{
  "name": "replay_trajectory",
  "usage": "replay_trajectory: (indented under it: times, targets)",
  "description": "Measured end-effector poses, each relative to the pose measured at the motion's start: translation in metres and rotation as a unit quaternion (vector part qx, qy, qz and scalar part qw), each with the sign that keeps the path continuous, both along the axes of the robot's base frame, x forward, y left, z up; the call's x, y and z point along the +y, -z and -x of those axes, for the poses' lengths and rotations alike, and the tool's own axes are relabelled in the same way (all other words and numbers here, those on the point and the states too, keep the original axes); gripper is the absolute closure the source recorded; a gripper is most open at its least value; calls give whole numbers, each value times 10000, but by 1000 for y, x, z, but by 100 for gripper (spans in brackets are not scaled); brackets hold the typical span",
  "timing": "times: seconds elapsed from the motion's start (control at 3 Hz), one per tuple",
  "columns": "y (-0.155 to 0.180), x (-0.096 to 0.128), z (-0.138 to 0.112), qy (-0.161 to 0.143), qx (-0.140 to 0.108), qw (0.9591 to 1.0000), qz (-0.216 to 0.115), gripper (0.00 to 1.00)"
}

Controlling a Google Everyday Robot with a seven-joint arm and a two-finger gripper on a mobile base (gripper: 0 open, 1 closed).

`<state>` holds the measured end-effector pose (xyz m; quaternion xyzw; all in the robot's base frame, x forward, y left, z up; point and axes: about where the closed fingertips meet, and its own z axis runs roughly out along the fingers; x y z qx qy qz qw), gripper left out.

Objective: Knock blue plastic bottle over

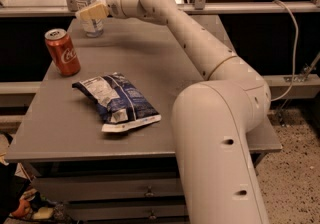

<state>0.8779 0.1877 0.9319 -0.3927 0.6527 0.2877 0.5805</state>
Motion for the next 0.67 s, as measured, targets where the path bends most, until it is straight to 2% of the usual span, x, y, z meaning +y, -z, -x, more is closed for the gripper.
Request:
replay_trajectory:
  times: [0.33,0.67]
  targets:
    - [4,13,-3,-161,43,9998,-75,0]
    - [5,16,-3,-181,45,9998,-84,15]
